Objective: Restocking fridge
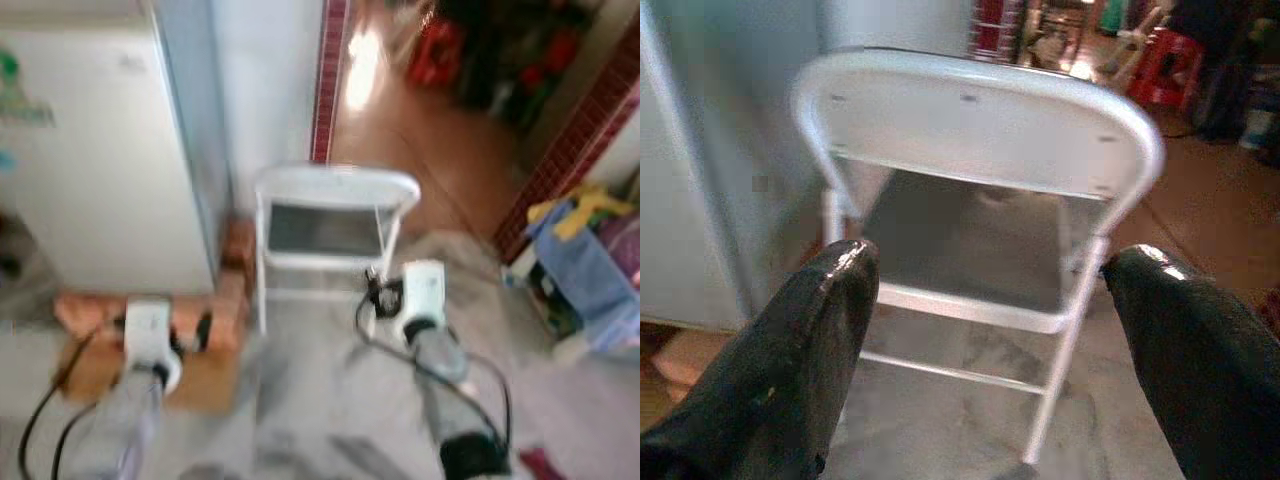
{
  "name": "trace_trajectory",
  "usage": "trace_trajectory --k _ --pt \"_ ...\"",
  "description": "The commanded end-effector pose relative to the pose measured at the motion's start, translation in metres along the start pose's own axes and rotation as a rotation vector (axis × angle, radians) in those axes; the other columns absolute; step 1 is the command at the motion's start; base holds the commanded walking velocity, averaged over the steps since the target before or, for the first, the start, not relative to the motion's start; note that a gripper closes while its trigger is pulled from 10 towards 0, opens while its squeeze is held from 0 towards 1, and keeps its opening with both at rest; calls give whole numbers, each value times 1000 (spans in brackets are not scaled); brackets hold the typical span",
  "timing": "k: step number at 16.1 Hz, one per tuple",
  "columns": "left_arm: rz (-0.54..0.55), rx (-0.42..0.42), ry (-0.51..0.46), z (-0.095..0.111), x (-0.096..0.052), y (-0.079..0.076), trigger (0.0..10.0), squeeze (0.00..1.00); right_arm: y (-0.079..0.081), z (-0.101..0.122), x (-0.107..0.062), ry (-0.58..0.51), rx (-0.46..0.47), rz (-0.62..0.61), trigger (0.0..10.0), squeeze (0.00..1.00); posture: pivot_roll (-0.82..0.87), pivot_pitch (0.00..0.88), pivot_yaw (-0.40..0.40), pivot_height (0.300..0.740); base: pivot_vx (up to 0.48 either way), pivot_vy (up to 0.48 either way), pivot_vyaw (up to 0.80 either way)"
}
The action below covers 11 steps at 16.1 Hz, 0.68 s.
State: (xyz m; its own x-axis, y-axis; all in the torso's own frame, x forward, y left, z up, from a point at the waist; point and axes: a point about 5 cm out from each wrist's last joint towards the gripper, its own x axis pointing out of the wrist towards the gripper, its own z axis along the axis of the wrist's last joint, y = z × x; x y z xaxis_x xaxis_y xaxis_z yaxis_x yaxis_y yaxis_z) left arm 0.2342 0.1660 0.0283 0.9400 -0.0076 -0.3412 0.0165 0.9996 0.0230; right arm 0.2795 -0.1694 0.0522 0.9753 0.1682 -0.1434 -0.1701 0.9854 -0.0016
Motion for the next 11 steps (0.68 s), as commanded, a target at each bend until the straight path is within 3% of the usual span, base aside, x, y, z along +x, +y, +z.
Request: trace_trajectory --k 1,2,7,9,11 --pt "28 2 -1 1 -1 8 10000 0 5 7 3 -21 -6 27 10000 0 133 12 -53 740 0 480 0" --pt "27 5 5 -1 -1 10 10000 0 8 6 2 -28 -3 56 10000 0 128 0 -48 740 0 480 0" --pt "-17 15 13 0 2 7 10000 0 11 8 4 -34 11 63 10000 0 136 0 -42 740 0 478 637" --pt "-30 3 31 -4 -1 8 10000 0 3 5 2 -15 7 3 10000 0 134 0 -39 740 0 476 0" --pt "-53 -10 38 -6 -2 7 10000 0 -1 0 -1 9 15 -30 10000 0 129 0 -36 740 0 476 -800"
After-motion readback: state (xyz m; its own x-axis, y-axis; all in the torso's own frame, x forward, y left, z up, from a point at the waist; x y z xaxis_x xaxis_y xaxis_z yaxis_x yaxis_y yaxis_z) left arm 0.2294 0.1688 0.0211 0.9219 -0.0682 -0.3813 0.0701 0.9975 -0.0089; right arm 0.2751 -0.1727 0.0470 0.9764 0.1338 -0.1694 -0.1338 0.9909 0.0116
